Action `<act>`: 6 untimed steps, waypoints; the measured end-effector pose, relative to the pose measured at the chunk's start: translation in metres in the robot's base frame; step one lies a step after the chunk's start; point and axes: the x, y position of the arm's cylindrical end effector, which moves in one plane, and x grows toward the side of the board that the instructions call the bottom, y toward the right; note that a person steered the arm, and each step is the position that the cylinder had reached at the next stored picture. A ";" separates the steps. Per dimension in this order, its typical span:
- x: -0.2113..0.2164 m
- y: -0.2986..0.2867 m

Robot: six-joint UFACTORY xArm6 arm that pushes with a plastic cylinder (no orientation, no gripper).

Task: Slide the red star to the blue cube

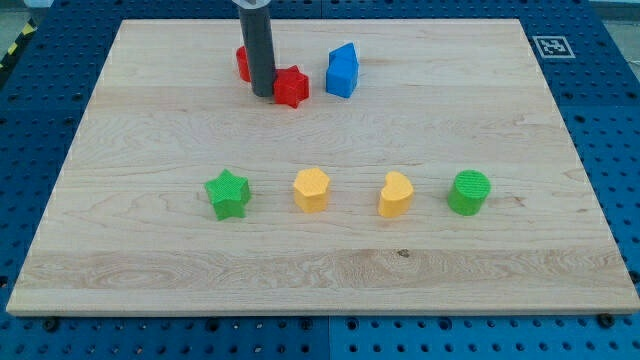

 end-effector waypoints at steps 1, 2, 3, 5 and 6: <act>0.000 -0.006; 0.000 -0.015; -0.001 -0.014; -0.010 -0.005; -0.010 0.015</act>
